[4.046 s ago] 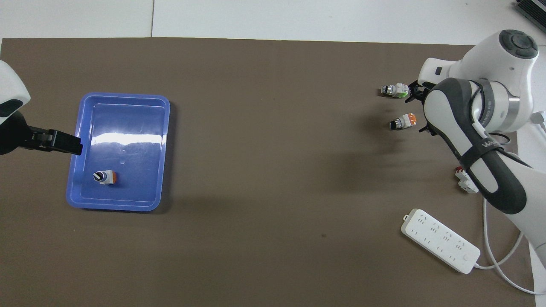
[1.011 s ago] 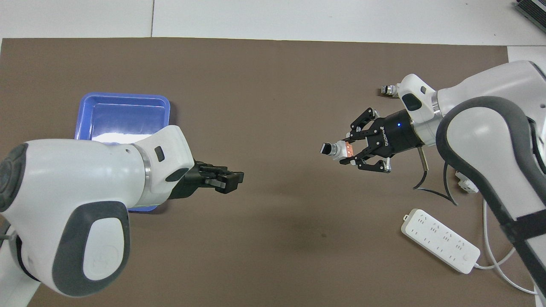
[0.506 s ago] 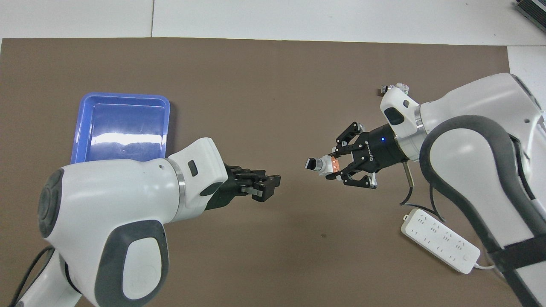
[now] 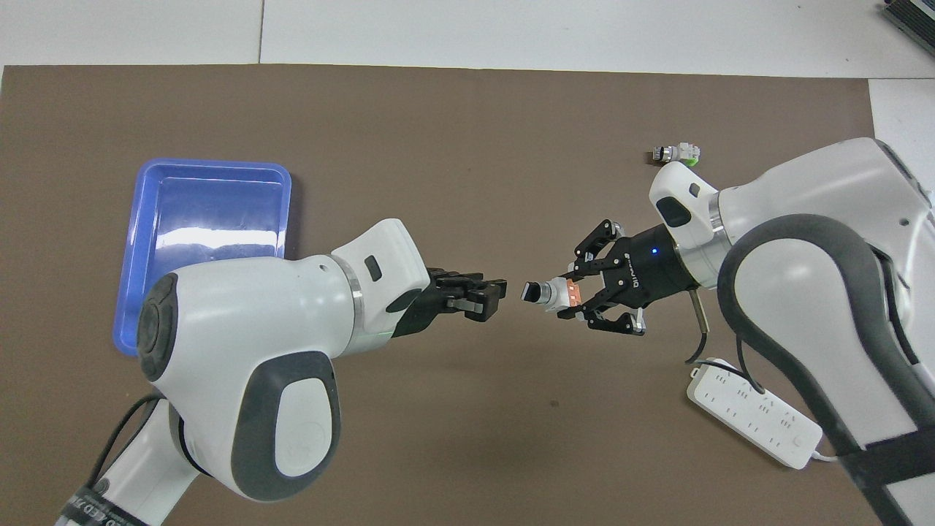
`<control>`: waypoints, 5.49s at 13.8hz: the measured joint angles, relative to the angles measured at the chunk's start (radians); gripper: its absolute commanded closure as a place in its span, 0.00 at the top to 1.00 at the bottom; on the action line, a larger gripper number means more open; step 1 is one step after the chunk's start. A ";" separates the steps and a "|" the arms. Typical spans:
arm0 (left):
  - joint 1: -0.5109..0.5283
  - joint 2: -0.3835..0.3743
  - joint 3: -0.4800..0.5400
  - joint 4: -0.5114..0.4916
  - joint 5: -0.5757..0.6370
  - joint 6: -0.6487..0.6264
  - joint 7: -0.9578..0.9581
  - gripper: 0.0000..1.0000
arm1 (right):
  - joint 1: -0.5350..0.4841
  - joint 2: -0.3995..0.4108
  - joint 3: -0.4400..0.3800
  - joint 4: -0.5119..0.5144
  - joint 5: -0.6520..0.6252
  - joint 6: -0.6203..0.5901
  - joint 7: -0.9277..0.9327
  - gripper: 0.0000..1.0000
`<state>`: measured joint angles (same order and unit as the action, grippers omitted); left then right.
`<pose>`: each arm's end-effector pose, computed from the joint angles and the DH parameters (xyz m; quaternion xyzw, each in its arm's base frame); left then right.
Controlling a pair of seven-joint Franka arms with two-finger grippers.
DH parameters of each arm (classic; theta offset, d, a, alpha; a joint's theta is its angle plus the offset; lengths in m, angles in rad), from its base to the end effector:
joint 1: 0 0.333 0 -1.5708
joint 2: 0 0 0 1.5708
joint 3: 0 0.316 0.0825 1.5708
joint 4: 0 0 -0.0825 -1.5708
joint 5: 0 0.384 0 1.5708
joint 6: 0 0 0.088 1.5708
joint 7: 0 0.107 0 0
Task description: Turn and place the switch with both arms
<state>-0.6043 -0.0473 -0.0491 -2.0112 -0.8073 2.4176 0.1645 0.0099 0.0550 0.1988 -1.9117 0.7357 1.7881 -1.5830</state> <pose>0.4584 -0.3560 0.5254 0.9132 -0.1473 0.1238 0.3593 0.5381 0.1709 0.4727 -0.6639 -0.6567 -0.1564 0.3218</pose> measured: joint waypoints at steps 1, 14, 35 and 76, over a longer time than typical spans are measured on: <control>-0.004 0.013 -0.001 0.016 0.000 0.000 0.000 0.35 | 0.000 0.000 0.000 -0.001 0.000 0.000 0.000 0.00; -0.012 0.064 -0.046 0.050 -0.001 0.050 0.002 0.31 | -0.003 -0.003 -0.005 -0.016 0.000 0.000 0.000 0.00; -0.031 0.070 -0.043 0.062 -0.003 -0.034 0.013 0.29 | -0.002 -0.008 -0.003 -0.015 -0.001 0.001 0.005 0.00; -0.003 0.075 -0.043 0.092 -0.035 -0.043 -0.368 0.00 | -0.001 -0.015 -0.002 -0.008 -0.001 0.015 0.023 0.00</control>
<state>-0.6075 0.0278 -0.0919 -1.9191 -0.8420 2.3742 -0.2035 0.0087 0.0401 0.1964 -1.9194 0.7352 1.8026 -1.5598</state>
